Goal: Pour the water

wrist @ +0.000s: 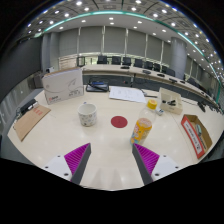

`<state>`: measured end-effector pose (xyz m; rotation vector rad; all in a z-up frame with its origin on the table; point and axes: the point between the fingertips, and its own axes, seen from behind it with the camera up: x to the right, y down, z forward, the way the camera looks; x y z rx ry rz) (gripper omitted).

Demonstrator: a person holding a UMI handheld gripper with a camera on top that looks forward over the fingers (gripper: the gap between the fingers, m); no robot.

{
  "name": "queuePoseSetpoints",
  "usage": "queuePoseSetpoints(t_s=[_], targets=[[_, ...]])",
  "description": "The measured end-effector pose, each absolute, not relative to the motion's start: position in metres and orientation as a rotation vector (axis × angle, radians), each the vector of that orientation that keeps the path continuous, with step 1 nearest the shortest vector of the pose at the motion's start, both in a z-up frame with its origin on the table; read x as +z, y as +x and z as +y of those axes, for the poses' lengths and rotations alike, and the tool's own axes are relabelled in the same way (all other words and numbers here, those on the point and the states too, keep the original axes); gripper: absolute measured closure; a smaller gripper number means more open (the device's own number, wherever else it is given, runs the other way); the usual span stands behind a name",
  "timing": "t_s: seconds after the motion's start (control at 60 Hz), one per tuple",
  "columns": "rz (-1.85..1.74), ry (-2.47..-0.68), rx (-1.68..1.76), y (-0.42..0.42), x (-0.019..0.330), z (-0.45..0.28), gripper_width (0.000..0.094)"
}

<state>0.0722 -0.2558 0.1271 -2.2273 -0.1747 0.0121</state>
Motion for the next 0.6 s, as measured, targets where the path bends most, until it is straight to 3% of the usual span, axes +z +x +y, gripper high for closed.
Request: queuePoseSetpoints(t_s=[0.183, 0.417, 0.467, 0.55, 0.6], targets=[[-0.141, -2.162, 0.000, 0.147, 0.092, -0.200, 0.0074], [-0.140, -2.051, 0.020, 0.171, 0.055, -0.112, 0.0089], [-0.147, -2.040, 0.017, 0.169, 0.049, -0.102, 0.0165], [-0.167, -2.012, -0.004, 0.169, 0.043, -0.090, 0.0373], [-0.178, -1.985, -0.010, 0.171, 0.044, -0.082, 0.0397]])
